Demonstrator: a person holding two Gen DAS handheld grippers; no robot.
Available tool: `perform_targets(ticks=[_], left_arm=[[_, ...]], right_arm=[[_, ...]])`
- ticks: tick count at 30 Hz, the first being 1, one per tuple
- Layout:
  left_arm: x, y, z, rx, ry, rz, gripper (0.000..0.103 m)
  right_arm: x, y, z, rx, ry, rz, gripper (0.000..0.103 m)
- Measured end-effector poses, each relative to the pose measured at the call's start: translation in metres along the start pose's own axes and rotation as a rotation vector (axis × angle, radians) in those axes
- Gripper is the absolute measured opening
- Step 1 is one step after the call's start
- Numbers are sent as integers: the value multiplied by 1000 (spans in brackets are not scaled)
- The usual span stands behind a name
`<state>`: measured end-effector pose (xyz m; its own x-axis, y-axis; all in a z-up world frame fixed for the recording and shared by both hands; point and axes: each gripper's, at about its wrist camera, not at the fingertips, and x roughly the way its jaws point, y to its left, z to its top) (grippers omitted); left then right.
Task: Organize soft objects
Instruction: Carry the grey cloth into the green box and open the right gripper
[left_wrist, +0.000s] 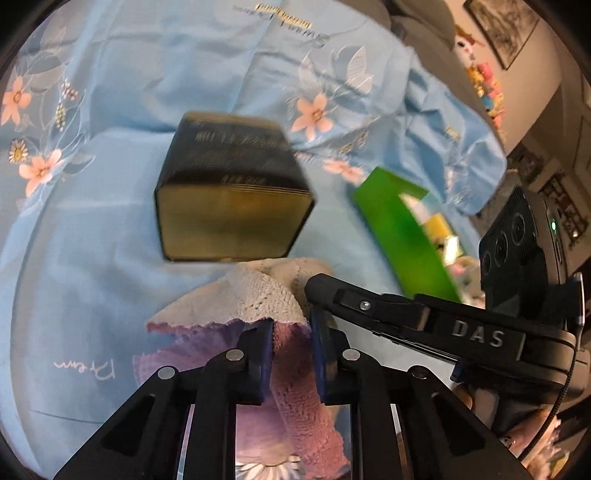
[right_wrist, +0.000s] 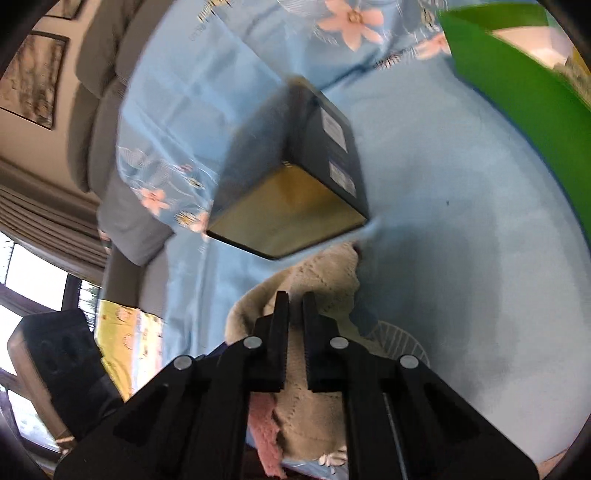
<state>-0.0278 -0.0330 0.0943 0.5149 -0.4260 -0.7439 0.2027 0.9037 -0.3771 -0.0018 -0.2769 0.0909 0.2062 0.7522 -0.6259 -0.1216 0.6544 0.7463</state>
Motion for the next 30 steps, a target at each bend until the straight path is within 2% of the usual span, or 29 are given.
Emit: perform_targets(ticks=[6, 11, 17, 22, 30], left_arm=[[-28, -34, 18, 74, -83, -65, 18], [-42, -76, 33, 168, -143, -98, 18], [-38, -130, 45, 255, -165, -144, 18], [-26, -165, 53, 291, -156, -196, 18], [18, -214, 67, 317, -98, -240, 18]], right_arm=[[-58, 14, 4, -33, -129, 88, 7], [-105, 24, 12, -75, -248, 94, 7], [-147, 16, 22, -69, -368, 70, 7], [-182, -6, 31, -47, -449, 60, 7], [-217, -38, 51, -22, -539, 5, 7]])
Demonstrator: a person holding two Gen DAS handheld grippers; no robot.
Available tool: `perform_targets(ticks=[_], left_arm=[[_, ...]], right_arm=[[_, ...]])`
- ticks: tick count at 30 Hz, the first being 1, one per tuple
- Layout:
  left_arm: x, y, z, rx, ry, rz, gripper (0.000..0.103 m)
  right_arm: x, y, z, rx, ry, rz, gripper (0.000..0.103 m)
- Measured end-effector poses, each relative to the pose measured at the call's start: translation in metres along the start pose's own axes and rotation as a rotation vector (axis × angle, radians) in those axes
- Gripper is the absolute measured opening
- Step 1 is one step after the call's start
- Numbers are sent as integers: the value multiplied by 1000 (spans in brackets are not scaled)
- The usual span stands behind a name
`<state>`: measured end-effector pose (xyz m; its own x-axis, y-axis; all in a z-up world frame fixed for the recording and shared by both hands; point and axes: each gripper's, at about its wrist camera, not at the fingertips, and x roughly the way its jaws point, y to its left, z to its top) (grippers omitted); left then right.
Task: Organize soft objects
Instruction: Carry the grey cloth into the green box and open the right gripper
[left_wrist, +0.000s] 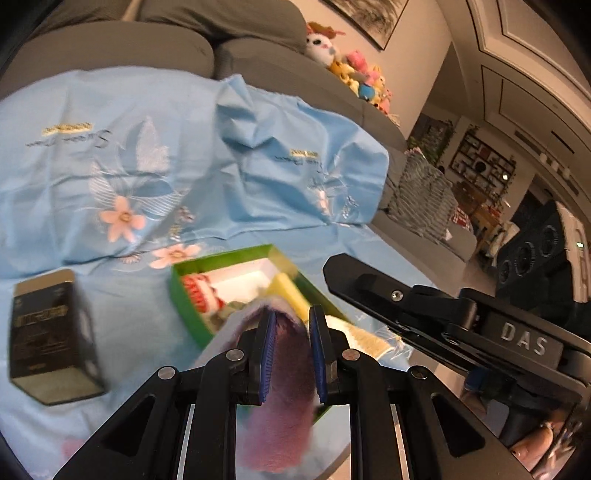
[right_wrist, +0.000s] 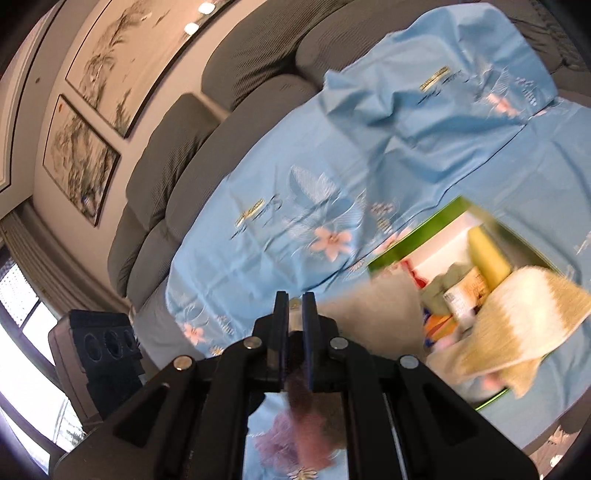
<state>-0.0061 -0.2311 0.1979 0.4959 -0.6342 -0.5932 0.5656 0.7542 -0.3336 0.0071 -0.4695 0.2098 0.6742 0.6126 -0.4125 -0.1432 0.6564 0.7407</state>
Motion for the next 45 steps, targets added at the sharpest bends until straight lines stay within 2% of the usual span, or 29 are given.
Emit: perform_targets(ticks=[5, 10, 13, 16, 17, 18, 19, 20, 21, 24, 29, 31, 32, 33, 36, 38, 40, 45], left_arm=[[34, -10, 7, 15, 24, -7, 18], [53, -14, 13, 15, 56, -10, 18], [52, -6, 9, 20, 63, 36, 18], [45, 10, 0, -7, 75, 79, 18], [43, 14, -3, -7, 85, 88, 18], [41, 18, -6, -7, 95, 97, 18], [38, 22, -9, -8, 102, 108, 18], [35, 27, -13, -8, 109, 120, 18], [33, 32, -17, -11, 117, 132, 19], [31, 47, -30, -37, 154, 164, 26], [39, 64, -50, -100, 224, 141, 26], [41, 64, -54, -97, 234, 144, 26], [41, 62, -54, -94, 234, 146, 26], [41, 60, -54, -89, 232, 141, 26], [38, 53, -47, -73, 212, 127, 26], [33, 47, -39, -59, 182, 118, 26], [29, 42, -32, -53, 158, 107, 26], [21, 37, -25, -48, 131, 98, 26]], right_arm=[[3, -27, 14, 13, -24, -105, 7], [-3, -52, 16, 57, -44, -127, 8], [-8, -58, 14, 72, -43, -158, 10], [-4, -61, 6, 69, 15, -162, 12], [-2, -62, 3, 71, 34, -160, 17], [2, -62, -2, 72, 61, -172, 33], [4, -63, -5, 72, 75, -184, 44], [8, -62, -9, 70, 91, -202, 61], [14, -59, -14, 55, 106, -217, 62], [29, -54, -22, 42, 161, -216, 62], [58, -52, -32, 23, 247, -246, 62], [72, -55, -36, 11, 285, -283, 56], [77, -58, -38, 10, 298, -305, 34], [81, -61, -39, 7, 303, -329, 7], [72, -62, -28, 31, 238, -282, 7], [59, -55, -13, 11, 179, -279, 7], [41, -42, 8, -27, 96, -298, 7], [27, -38, 32, -75, 13, -382, 8]])
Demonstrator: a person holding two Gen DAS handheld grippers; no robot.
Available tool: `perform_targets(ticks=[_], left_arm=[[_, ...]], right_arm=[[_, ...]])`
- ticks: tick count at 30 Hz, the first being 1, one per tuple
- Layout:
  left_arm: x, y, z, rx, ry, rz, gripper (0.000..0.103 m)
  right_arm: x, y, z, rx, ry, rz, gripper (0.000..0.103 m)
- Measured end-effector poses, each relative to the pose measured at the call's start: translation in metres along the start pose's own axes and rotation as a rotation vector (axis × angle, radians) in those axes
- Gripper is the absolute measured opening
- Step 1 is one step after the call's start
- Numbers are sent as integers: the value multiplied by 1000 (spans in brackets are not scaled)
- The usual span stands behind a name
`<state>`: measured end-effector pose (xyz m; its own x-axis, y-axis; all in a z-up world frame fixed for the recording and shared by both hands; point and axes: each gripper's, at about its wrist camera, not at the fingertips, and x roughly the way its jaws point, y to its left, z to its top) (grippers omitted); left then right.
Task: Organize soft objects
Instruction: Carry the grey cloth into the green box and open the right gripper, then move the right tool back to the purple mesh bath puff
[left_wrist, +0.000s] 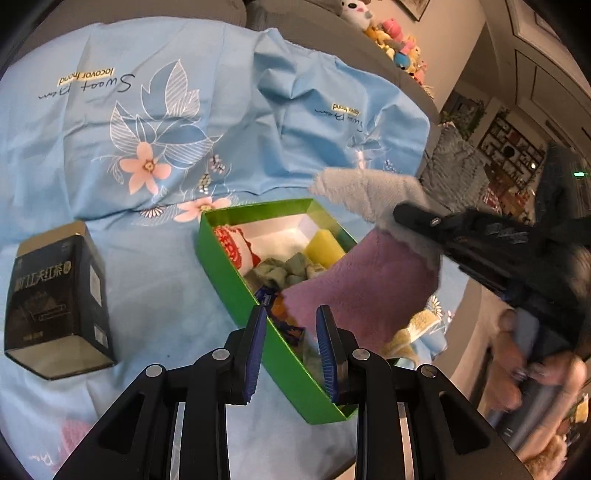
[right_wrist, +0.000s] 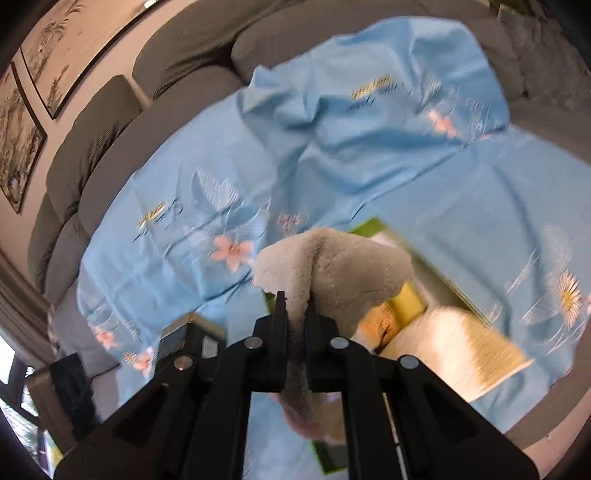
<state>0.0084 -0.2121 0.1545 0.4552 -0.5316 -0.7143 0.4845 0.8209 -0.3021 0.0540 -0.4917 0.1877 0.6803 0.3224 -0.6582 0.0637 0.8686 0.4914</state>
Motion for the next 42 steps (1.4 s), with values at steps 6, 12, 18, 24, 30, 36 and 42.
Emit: perform_targets(ticks=[6, 12, 18, 24, 30, 36, 42], left_arm=[[-7, 11, -12, -6, 22, 44, 27], [-32, 32, -26, -51, 13, 84, 50], [-75, 57, -38, -96, -57, 132, 63], [-109, 93, -59, -161, -92, 184, 73], [-119, 143, -94, -280, -57, 250, 73], [-114, 175, -133, -368, -7, 268, 73], [-96, 184, -165, -397, 58, 213, 73]], right_arm=[[62, -31, -33, 5, 247, -154, 10], [60, -22, -35, 8, 249, -181, 51], [12, 20, -23, -65, 114, -156, 82], [-14, 67, -46, -97, 115, 14, 89], [8, 118, -101, -154, 253, 162, 90], [49, 150, -157, -191, 381, 159, 90], [77, 164, -198, -176, 520, 229, 89]])
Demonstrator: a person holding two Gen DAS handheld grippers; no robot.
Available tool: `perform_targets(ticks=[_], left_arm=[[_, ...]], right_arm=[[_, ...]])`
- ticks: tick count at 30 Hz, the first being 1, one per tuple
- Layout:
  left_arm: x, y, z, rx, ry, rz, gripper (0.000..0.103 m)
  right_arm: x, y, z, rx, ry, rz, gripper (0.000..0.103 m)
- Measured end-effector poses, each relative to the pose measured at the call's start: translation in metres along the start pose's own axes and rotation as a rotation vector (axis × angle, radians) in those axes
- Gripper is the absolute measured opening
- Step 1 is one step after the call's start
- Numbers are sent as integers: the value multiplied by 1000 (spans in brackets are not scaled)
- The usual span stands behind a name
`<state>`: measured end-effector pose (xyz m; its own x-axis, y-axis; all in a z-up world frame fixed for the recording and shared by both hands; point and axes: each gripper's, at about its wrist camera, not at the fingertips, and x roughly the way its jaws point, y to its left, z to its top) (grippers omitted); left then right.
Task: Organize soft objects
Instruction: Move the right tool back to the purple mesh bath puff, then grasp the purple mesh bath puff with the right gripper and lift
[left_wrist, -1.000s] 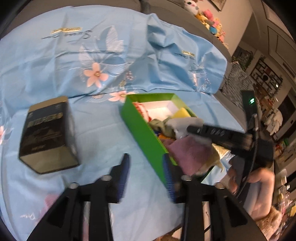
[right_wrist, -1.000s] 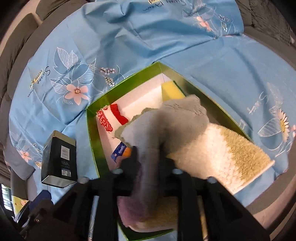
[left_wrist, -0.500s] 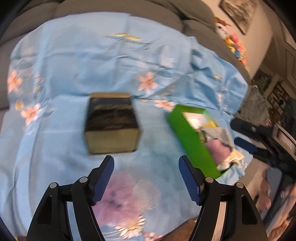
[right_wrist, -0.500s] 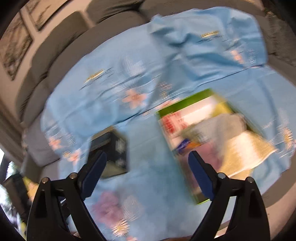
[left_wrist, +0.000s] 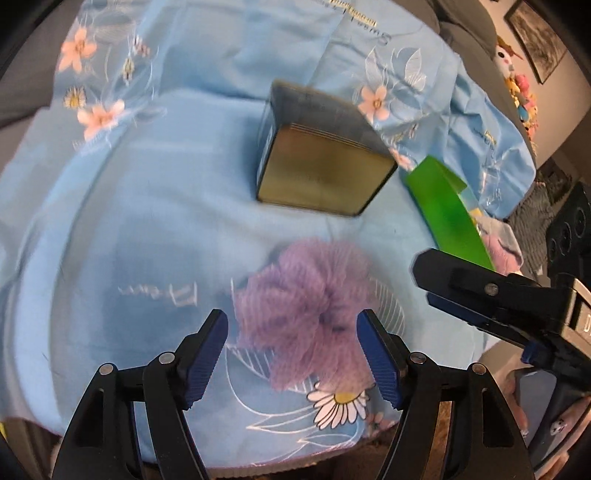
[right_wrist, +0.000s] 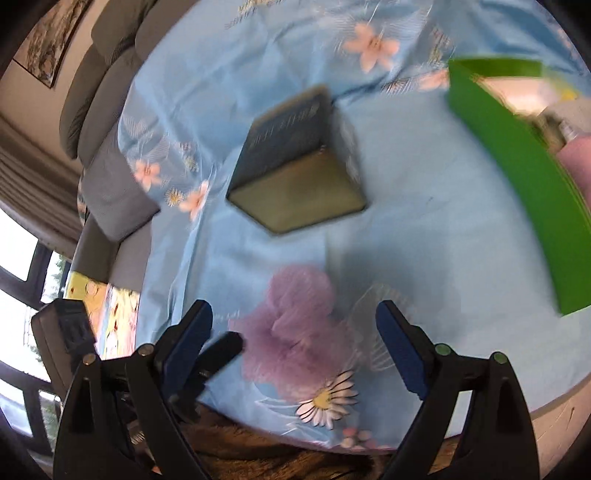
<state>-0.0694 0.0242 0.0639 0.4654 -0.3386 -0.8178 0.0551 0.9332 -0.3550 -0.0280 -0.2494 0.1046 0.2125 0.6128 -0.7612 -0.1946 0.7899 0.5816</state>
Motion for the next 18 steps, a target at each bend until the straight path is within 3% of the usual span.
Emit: perform_targets(ticks=[4, 7, 9, 12, 15, 18], left_arm=[[10, 3, -8, -12, 18, -9, 73], [16, 5, -10, -24, 32, -29, 73], [23, 7, -12, -45, 62, -68, 56], [32, 9, -15, -71, 89, -92, 40], [33, 5, -15, -50, 79, -81, 22], [31, -1, -15, -40, 73, -92, 19]], right_arm=[[20, -2, -7, 18, 39, -29, 86], [37, -7, -7, 43, 74, -49, 75], [46, -10, -11, 58, 98, -51, 65], [53, -12, -15, 66, 127, -24, 55], [58, -10, -18, 49, 122, -37, 31], [57, -12, -20, 43, 115, -16, 19]])
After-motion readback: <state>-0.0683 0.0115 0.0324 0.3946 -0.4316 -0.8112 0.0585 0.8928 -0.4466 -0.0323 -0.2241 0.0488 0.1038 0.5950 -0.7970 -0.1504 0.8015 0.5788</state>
